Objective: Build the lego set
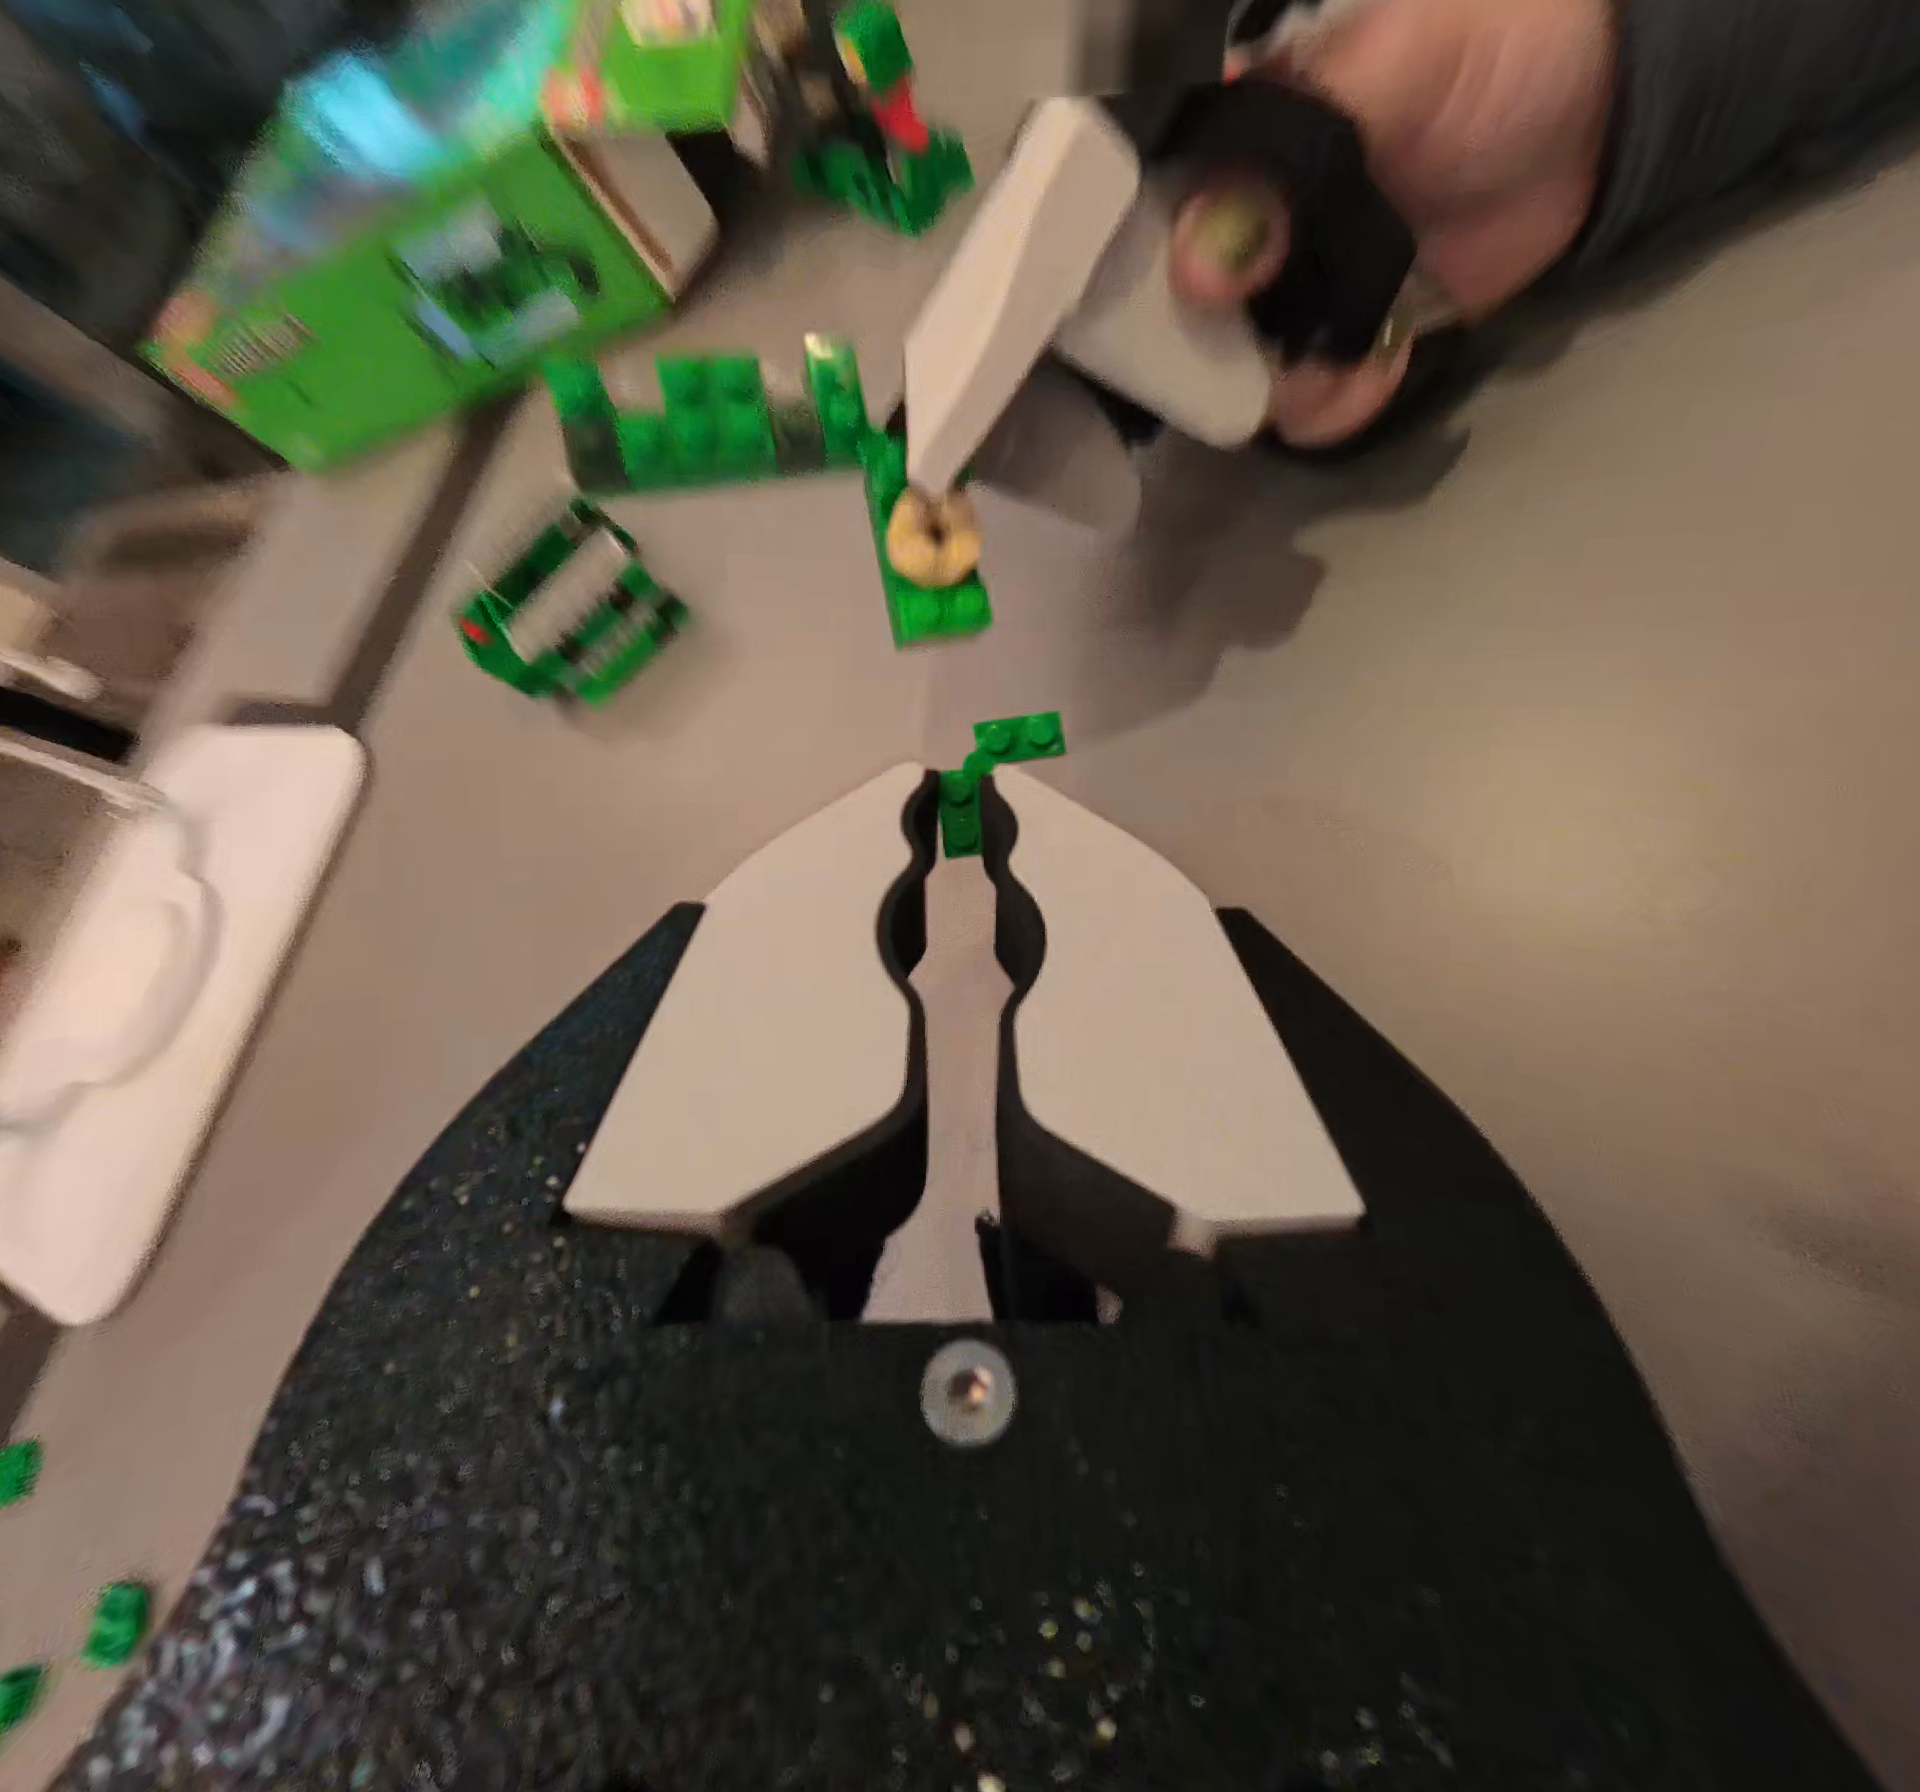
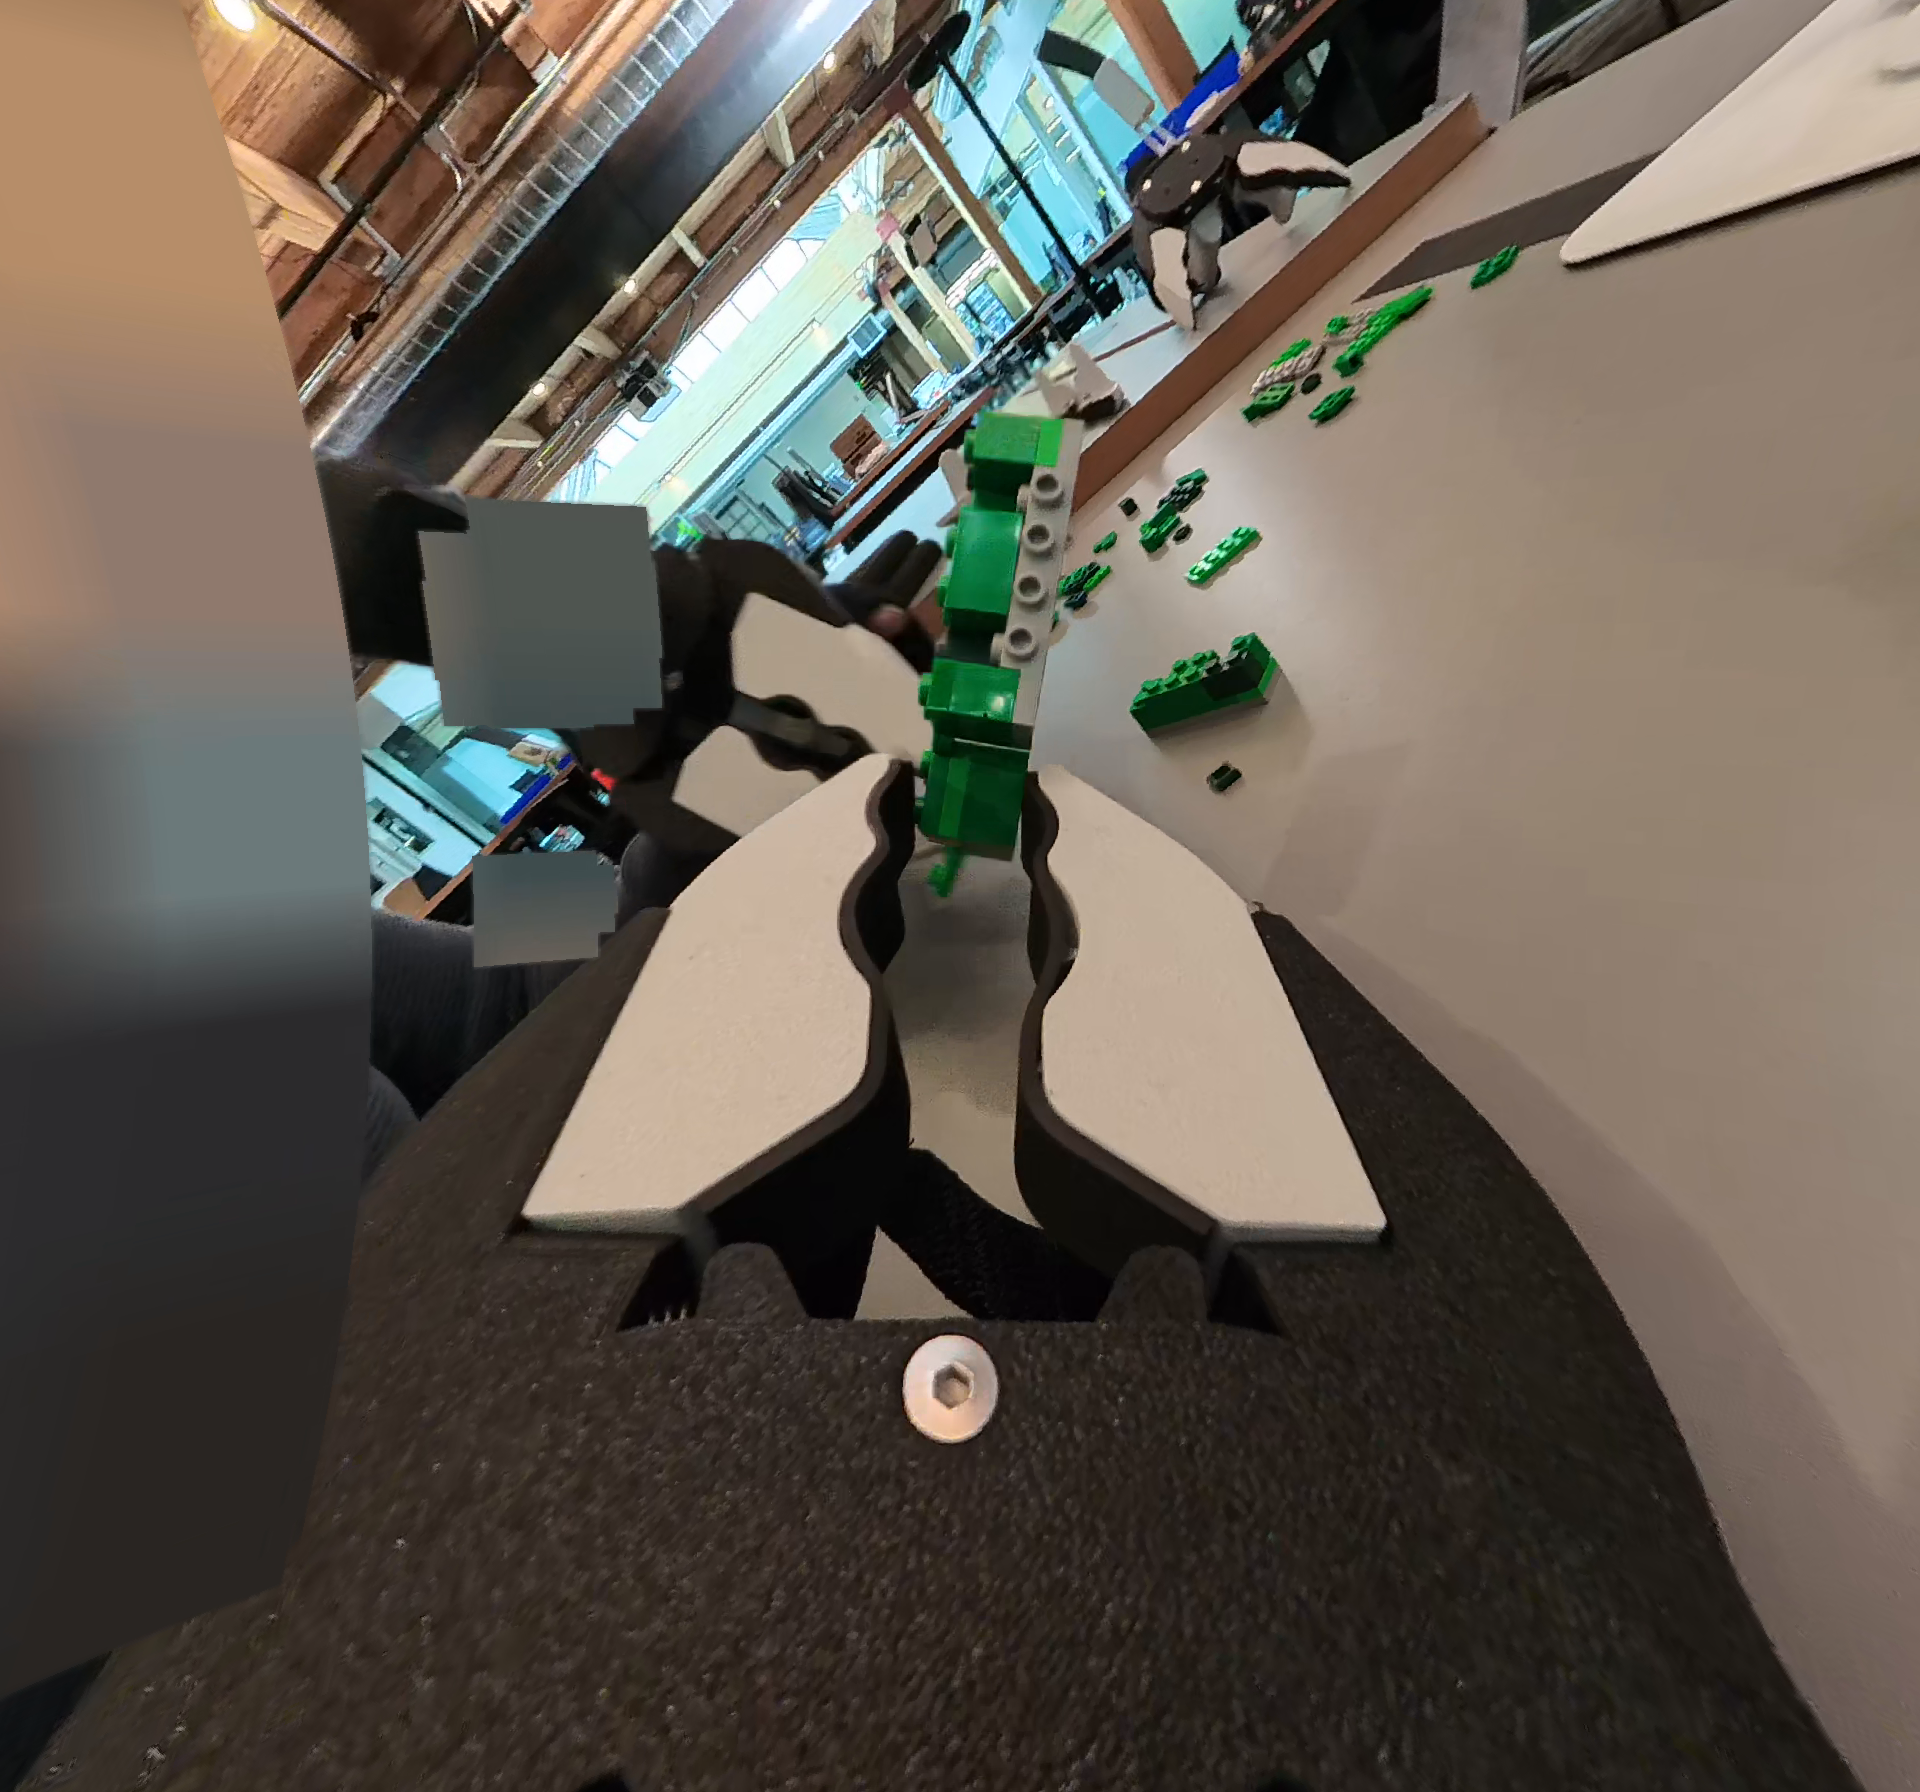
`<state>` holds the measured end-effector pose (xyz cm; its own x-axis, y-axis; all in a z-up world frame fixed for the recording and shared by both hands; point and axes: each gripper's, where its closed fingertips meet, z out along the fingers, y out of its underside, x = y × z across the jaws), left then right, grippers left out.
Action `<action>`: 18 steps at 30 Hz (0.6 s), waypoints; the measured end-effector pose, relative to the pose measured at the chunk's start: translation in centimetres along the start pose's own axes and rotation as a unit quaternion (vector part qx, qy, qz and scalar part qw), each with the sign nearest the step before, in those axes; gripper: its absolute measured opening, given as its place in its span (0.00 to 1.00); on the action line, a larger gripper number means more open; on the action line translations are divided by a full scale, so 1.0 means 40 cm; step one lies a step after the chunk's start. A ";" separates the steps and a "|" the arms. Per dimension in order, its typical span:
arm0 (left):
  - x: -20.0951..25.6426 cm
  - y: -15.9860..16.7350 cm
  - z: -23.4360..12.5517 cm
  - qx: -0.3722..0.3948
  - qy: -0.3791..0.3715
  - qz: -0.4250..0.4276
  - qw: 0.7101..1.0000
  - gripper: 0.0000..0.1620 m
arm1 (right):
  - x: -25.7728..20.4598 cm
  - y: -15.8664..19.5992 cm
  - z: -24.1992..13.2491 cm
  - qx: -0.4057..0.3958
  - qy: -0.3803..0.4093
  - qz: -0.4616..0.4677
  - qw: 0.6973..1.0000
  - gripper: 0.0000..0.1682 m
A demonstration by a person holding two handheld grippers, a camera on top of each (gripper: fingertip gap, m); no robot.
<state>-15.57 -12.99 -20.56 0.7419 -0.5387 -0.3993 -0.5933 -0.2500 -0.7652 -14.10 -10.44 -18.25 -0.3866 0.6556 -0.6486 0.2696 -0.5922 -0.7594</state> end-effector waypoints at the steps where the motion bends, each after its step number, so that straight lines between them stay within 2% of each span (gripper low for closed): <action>1: -0.007 -0.019 -0.006 0.018 -0.022 0.017 0.999 0.04 | 0.001 -0.003 -0.001 0.005 0.004 -0.002 1.000 0.11; 7: -0.007 -0.052 -0.001 0.047 -0.090 0.087 0.991 0.04 | -0.001 0.005 0.004 -0.005 0.007 -0.011 1.000 0.11; 12: 0.002 -0.036 0.011 0.028 -0.083 0.096 0.991 0.04 | 0.013 0.017 0.006 -0.025 0.028 0.008 0.999 0.11; 14: -0.007 -0.025 0.010 0.022 -0.085 0.088 0.992 0.04 | 0.026 0.036 0.004 -0.057 0.045 0.032 0.997 0.11; 18: -0.013 -0.017 0.004 0.025 -0.078 0.073 0.994 0.04 | 0.019 0.041 0.000 -0.077 0.058 -0.009 0.995 0.11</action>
<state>-15.53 -12.40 -19.92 0.6910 -0.4342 -0.5779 -0.6846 -0.1363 -0.7161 -13.92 -10.92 -19.99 -0.2915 0.7203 -0.6294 0.3980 -0.5070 -0.7645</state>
